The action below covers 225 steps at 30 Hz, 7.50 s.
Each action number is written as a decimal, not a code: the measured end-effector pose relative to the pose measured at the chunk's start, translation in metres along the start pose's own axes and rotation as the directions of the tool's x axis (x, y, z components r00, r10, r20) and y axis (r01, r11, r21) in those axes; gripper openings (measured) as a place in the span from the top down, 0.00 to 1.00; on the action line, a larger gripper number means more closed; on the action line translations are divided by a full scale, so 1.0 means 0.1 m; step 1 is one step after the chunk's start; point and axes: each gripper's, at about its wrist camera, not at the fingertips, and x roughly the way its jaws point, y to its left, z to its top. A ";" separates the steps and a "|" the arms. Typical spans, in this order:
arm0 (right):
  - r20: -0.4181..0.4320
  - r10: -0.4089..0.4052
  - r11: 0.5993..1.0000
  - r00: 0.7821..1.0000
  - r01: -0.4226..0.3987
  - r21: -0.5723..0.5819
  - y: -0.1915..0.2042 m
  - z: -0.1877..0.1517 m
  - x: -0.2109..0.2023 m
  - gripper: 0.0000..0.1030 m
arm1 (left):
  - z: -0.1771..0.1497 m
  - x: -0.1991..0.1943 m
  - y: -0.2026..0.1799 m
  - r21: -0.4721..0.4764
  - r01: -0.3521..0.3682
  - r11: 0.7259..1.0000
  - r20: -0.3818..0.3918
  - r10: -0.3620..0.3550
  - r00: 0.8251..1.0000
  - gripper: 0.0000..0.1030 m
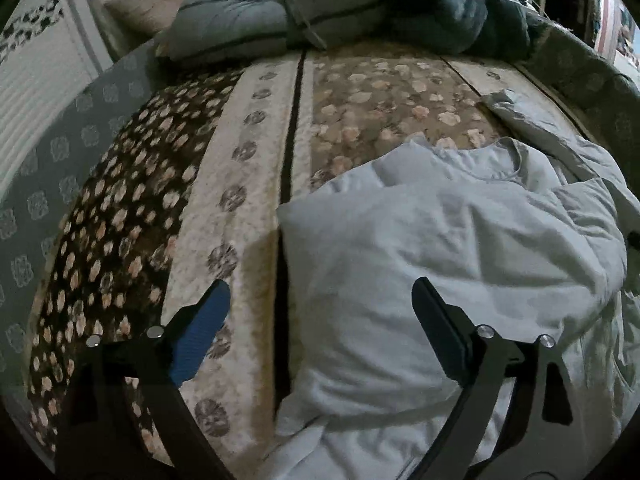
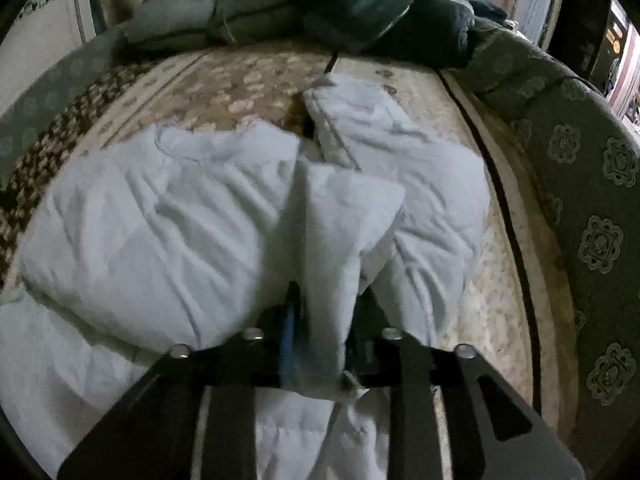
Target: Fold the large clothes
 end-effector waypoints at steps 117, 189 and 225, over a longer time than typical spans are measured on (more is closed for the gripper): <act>0.000 -0.047 0.996 0.999 0.047 0.074 -0.84 0.71 -0.05 0.18 | 0.78 -0.89 -1.33 0.041 0.053 0.998 0.120 -0.058 0.991 0.03; 0.056 0.041 0.982 0.998 -0.051 0.183 -1.54 0.62 0.07 0.81 | 0.08 0.07 -0.71 -0.085 0.134 0.987 -0.074 -0.141 0.987 0.03; 0.070 0.205 0.931 0.976 -0.216 0.295 -1.75 0.47 0.02 0.84 | 0.13 -0.08 -1.07 0.010 0.148 0.989 -0.066 -0.147 0.987 0.03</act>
